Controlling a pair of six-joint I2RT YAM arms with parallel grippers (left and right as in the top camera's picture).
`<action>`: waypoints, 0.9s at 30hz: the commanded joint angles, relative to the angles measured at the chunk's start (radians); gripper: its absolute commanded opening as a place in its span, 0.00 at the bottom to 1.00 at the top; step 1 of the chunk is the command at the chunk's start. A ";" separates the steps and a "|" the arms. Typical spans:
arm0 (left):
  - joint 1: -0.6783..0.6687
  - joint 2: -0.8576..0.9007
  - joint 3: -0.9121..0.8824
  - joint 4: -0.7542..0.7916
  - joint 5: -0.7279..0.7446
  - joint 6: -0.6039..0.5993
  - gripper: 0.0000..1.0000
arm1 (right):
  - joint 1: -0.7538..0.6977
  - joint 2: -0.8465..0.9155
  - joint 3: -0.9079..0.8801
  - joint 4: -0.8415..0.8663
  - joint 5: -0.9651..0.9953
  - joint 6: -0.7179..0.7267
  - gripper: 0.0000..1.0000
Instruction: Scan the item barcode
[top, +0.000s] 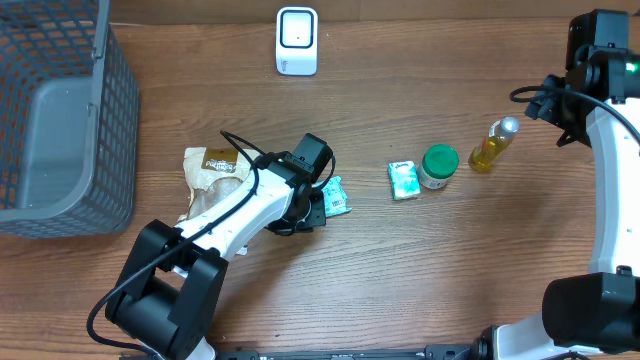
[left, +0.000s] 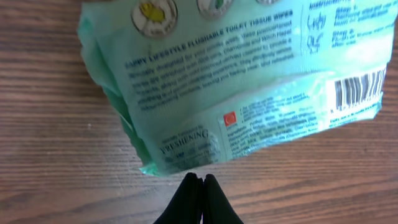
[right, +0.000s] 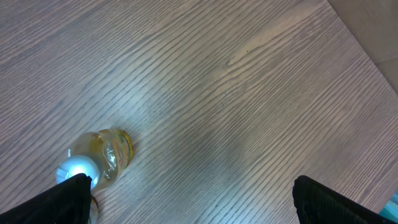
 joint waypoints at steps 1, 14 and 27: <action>-0.016 0.017 0.013 -0.007 0.033 -0.020 0.04 | 0.000 0.000 0.008 0.004 0.002 0.008 1.00; -0.019 0.018 0.013 0.057 -0.060 -0.020 0.06 | 0.000 0.000 0.008 0.004 0.002 0.008 1.00; -0.018 0.017 0.027 0.088 -0.073 0.028 0.04 | 0.000 0.000 0.008 0.004 0.002 0.008 1.00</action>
